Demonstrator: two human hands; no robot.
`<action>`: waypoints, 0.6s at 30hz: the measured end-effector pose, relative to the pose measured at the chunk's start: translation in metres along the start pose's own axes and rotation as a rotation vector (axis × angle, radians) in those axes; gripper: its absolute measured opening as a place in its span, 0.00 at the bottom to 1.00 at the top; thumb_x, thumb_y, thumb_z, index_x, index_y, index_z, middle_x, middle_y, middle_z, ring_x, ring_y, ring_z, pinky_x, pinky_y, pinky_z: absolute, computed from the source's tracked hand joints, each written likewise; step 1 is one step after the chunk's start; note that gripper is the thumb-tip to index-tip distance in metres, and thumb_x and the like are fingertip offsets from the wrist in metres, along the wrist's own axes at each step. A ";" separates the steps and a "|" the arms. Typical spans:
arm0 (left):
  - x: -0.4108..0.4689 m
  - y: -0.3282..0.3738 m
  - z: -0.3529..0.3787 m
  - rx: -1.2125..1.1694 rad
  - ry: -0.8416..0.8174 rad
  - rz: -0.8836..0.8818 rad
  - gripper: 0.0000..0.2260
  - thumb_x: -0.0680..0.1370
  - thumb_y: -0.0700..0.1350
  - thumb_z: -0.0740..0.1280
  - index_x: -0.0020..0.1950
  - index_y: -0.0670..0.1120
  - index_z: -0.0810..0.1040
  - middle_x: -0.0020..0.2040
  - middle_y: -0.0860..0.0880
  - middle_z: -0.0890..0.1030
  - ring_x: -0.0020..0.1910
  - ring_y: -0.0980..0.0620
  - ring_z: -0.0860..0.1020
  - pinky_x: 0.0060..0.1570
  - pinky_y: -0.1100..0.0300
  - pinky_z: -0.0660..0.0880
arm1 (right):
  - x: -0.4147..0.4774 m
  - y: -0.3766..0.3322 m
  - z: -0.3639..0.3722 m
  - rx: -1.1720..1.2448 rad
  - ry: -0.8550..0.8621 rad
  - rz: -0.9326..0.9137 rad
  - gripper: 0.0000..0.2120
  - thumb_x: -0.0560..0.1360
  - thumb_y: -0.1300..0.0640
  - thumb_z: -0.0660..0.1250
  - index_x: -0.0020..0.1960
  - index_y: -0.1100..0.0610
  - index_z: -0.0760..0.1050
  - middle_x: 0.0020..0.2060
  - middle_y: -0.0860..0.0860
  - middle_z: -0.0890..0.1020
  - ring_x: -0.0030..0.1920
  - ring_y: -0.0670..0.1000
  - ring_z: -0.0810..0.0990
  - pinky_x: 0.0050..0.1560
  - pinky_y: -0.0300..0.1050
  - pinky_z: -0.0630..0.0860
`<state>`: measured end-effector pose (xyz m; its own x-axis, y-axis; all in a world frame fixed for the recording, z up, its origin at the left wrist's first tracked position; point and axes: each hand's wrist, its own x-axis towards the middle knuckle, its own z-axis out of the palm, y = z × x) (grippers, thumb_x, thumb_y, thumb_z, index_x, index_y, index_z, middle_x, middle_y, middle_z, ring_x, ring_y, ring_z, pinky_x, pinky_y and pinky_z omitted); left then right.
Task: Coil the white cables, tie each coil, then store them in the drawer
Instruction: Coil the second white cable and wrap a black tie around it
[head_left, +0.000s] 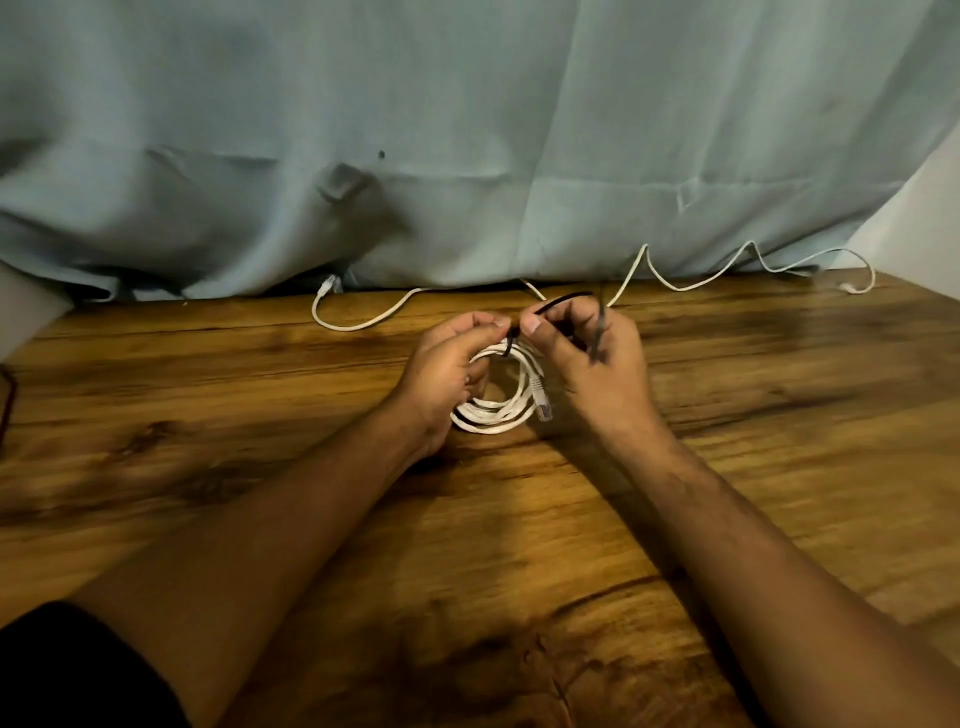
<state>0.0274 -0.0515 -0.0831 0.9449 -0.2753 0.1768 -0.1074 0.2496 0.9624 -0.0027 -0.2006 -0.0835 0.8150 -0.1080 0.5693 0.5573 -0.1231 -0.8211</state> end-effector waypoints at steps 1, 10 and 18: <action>0.001 0.000 0.000 -0.015 -0.006 0.000 0.07 0.83 0.40 0.64 0.46 0.47 0.77 0.25 0.57 0.67 0.20 0.61 0.58 0.19 0.69 0.55 | 0.000 -0.001 0.000 -0.020 0.005 -0.005 0.03 0.79 0.62 0.72 0.46 0.60 0.81 0.39 0.50 0.86 0.42 0.48 0.83 0.45 0.45 0.79; 0.001 -0.002 0.001 0.013 0.005 -0.015 0.05 0.83 0.44 0.66 0.48 0.47 0.77 0.24 0.58 0.67 0.21 0.61 0.59 0.21 0.67 0.55 | -0.001 -0.009 -0.003 -0.033 -0.049 -0.065 0.05 0.79 0.66 0.70 0.48 0.58 0.82 0.42 0.54 0.85 0.44 0.49 0.84 0.48 0.42 0.80; -0.002 -0.004 0.000 0.105 -0.012 0.032 0.07 0.83 0.45 0.66 0.46 0.45 0.75 0.23 0.58 0.68 0.21 0.61 0.60 0.22 0.66 0.57 | 0.000 -0.001 -0.004 -0.135 -0.011 -0.143 0.03 0.83 0.60 0.66 0.50 0.57 0.77 0.40 0.54 0.84 0.44 0.57 0.85 0.48 0.53 0.81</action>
<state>0.0262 -0.0525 -0.0876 0.9368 -0.2804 0.2094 -0.1694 0.1600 0.9725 -0.0034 -0.2043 -0.0827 0.7310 -0.0694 0.6789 0.6418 -0.2682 -0.7185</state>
